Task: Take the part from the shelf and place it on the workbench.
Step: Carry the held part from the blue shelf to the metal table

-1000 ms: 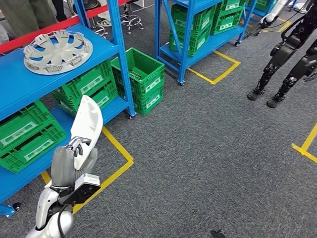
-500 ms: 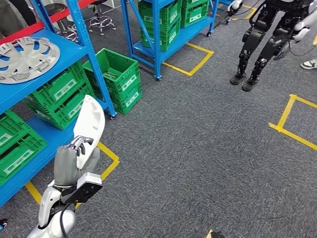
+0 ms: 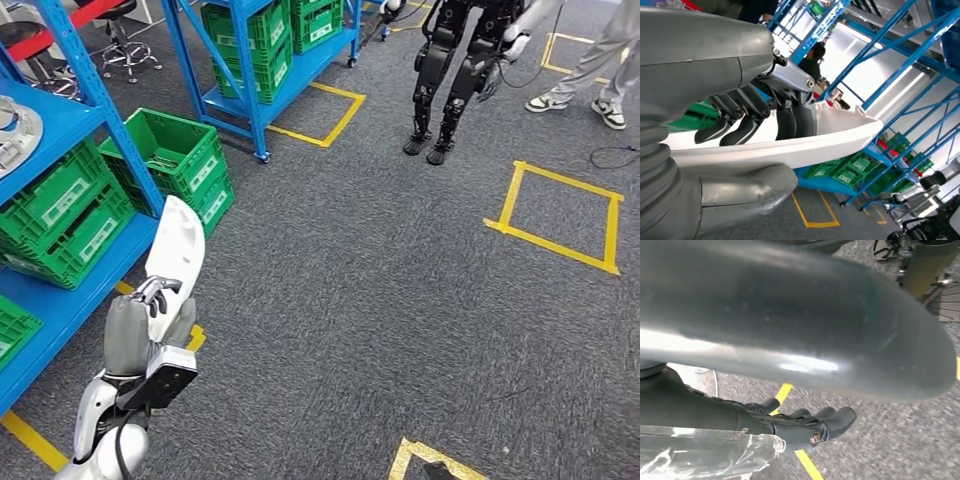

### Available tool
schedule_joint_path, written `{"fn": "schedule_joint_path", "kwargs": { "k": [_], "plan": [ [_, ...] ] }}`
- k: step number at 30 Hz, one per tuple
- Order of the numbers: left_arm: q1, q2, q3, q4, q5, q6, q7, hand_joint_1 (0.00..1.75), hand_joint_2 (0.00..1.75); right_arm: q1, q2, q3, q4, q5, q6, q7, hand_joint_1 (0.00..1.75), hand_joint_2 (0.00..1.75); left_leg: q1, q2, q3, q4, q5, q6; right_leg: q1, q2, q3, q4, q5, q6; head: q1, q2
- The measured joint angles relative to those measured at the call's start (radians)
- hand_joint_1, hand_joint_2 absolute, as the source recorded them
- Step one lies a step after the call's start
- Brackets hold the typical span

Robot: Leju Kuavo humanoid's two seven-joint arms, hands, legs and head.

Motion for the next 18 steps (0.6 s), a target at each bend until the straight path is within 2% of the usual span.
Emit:
{"fn": "schedule_joint_path", "kwargs": {
  "k": [1,2,3,4,5,6,7,8,10,11,12,15,17,18],
  "plan": [
    [0.0,-0.001,0.0,0.0,0.001,0.001,0.0,1.75,1.75,0.002,0.0,0.0,0.0,0.0,-0.003,0.0,0.0,0.0,0.002,0.011,0.001,-0.002,0.003,0.005,0.001,-0.02,-0.009,0.016,-0.01,0.006,0.004,0.0],
    [0.001,-0.001,0.001,0.0,0.001,0.002,0.0,1.75,1.75,0.002,0.0,0.001,0.0,0.0,-0.006,0.0,0.0,0.0,0.003,0.023,0.001,-0.004,0.006,0.01,0.001,-0.048,-0.026,0.052,-0.033,0.012,0.006,0.0],
    [0.002,-0.001,0.001,0.0,0.002,0.004,0.0,1.75,1.75,0.001,0.0,0.002,0.0,0.0,-0.009,-0.001,0.0,0.0,0.002,0.035,0.001,-0.004,0.006,0.012,-0.001,-0.079,-0.051,0.109,-0.065,0.018,0.01,0.0],
    [0.004,-0.001,0.001,0.0,0.002,0.005,0.0,1.75,1.75,-0.001,0.0,0.003,0.0,-0.001,-0.012,-0.001,0.0,0.0,0.002,0.048,0.001,-0.003,0.006,0.013,-0.004,-0.099,-0.082,0.18,-0.101,0.024,0.012,0.0],
    [0.005,-0.001,0.001,0.0,0.002,0.006,0.0,1.75,1.75,-0.003,0.001,0.004,0.0,-0.001,-0.013,-0.001,0.0,0.0,0.002,0.061,0.001,-0.003,0.006,0.013,-0.009,-0.109,-0.109,0.244,-0.128,0.029,0.012,0.0],
    [0.006,0.0,0.001,0.0,0.002,0.006,0.0,1.75,1.75,-0.003,0.001,0.005,0.0,-0.002,-0.014,-0.002,0.0,0.0,0.002,0.073,0.001,-0.003,0.005,0.012,-0.013,-0.114,-0.123,0.283,-0.14,0.034,0.012,0.0],
    [0.006,0.0,0.001,0.0,0.002,0.006,0.0,1.75,1.75,-0.002,0.001,0.005,0.0,-0.003,-0.015,-0.002,0.0,0.0,0.002,0.085,0.002,-0.003,0.004,0.011,-0.017,-0.118,-0.118,0.282,-0.134,0.038,0.012,0.0],
    [0.007,0.0,0.001,0.0,0.002,0.006,0.0,1.75,1.75,-0.001,0.001,0.005,0.0,-0.003,-0.016,-0.002,0.0,0.0,0.003,0.095,0.004,-0.003,0.002,0.008,-0.02,-0.122,-0.091,0.239,-0.111,0.04,0.012,0.0],
    [0.006,0.0,0.001,0.0,0.002,0.006,0.0,1.75,1.75,-0.001,0.002,0.005,0.0,-0.003,-0.017,-0.002,0.0,0.0,0.003,0.114,0.011,-0.002,-0.004,-0.002,-0.021,-0.151,-0.006,0.099,-0.06,0.042,0.013,0.0],
    [0.006,0.0,0.002,0.0,0.002,0.006,0.0,1.75,1.75,-0.003,0.002,0.005,0.0,-0.003,-0.018,-0.002,0.0,0.0,0.001,0.122,0.013,-0.002,-0.007,-0.008,-0.02,-0.161,0.024,0.046,-0.046,0.037,0.012,0.0],
    [0.005,0.0,0.002,0.0,0.002,0.006,0.0,1.75,1.75,-0.004,0.003,0.005,0.0,-0.004,-0.018,-0.002,0.0,0.0,-0.001,0.128,0.016,-0.002,-0.009,-0.014,-0.017,-0.167,0.04,0.017,-0.041,0.031,0.012,0.0],
    [0.005,0.001,0.002,0.0,0.002,0.008,0.0,1.75,1.75,-0.002,0.004,0.005,0.0,-0.004,-0.02,-0.003,0.0,0.0,0.001,0.142,0.018,-0.006,-0.011,-0.032,-0.011,-0.144,0.034,0.011,-0.042,0.005,0.01,0.0],
    [0.005,0.001,0.002,-0.001,0.002,0.01,0.0,1.75,1.75,0.0,0.004,0.005,0.0,-0.003,-0.022,-0.004,0.0,0.0,0.005,0.117,0.0,0.036,-0.044,-0.04,-0.013,-0.126,0.034,0.007,-0.04,-0.009,0.006,0.0],
    [0.006,0.002,0.002,-0.001,0.002,0.011,0.0,1.75,1.75,0.0,0.004,0.006,0.0,-0.003,-0.023,-0.004,0.0,0.0,0.005,0.097,-0.025,0.09,-0.075,-0.04,-0.014,-0.116,0.035,0.006,-0.039,-0.015,0.003,0.0]
  ]
}}
